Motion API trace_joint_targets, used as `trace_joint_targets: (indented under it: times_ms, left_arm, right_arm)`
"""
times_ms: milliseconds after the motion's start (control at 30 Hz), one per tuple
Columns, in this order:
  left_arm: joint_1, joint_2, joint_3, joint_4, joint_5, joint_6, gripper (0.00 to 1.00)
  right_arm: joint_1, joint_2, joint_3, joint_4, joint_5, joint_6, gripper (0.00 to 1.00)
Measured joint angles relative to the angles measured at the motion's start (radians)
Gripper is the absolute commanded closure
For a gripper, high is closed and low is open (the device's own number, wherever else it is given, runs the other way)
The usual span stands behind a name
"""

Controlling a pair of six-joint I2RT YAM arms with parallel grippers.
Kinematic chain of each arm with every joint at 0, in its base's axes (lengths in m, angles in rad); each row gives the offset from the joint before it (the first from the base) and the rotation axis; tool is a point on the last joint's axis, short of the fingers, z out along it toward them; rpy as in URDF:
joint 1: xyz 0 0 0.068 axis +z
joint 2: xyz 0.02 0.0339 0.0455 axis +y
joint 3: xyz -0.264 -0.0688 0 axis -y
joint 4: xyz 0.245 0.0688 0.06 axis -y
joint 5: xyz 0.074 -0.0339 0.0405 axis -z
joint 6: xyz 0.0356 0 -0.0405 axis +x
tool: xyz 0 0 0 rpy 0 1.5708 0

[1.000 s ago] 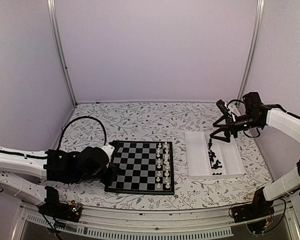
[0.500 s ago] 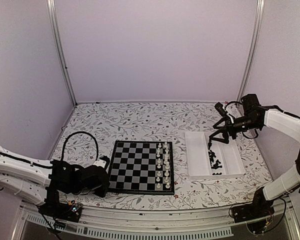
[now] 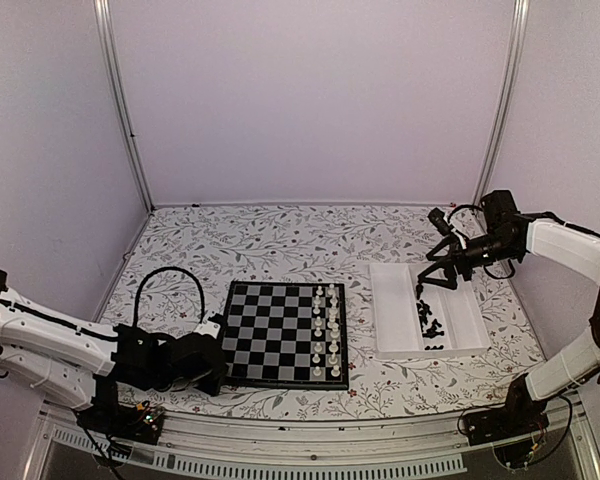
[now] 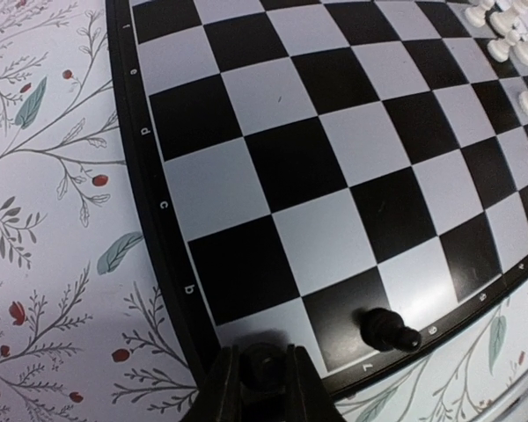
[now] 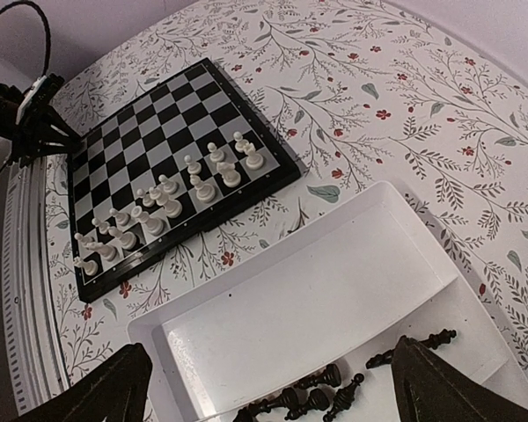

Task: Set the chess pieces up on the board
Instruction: Place the chess piece on the chessboard, then pick up the chess piece from the storage box.

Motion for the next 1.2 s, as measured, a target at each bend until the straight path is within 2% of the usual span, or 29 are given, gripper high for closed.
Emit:
trace_joint_targets:
  times_ms: [167, 333, 500, 667, 767, 933, 1100, 1200]
  left_arm:
    - [0.001, 0.011, 0.0, 0.027, 0.0, 0.006, 0.8]
    - [0.001, 0.011, -0.003, 0.037, 0.008, -0.003, 0.62]
    - [0.001, 0.006, -0.002, 0.031, 0.01, -0.009, 0.53]
    - [0.001, -0.008, 0.045, -0.063, -0.002, -0.003, 0.44]
    - [0.001, -0.048, 0.143, -0.178, -0.047, 0.018, 0.38]
    - [0.018, -0.145, 0.323, -0.269, -0.137, 0.115, 0.34]
    - [0.12, -0.179, 0.392, -0.185, -0.153, 0.324, 0.34]
    - [0.193, -0.123, 0.415, -0.072, -0.115, 0.434, 0.34]
  right_arm:
    - [0.0, 0.002, 0.0, 0.0, 0.0, 0.0, 0.01]
    - [0.0, 0.01, 0.0, -0.001, 0.0, -0.001, 0.01]
    - [0.0, 0.016, 0.0, -0.002, 0.0, -0.002, 0.01]
    - [0.0, 0.016, 0.0, -0.002, -0.003, -0.005, 0.01]
    - [0.0, 0.015, 0.002, -0.002, -0.002, -0.003, 0.01]
    - [0.0, -0.022, 0.016, 0.031, 0.103, 0.039, 0.01]
    - [-0.04, -0.122, 0.018, 0.156, 0.292, 0.123, 0.02]
    - [-0.064, -0.145, 0.026, 0.183, 0.306, 0.119, 0.2]
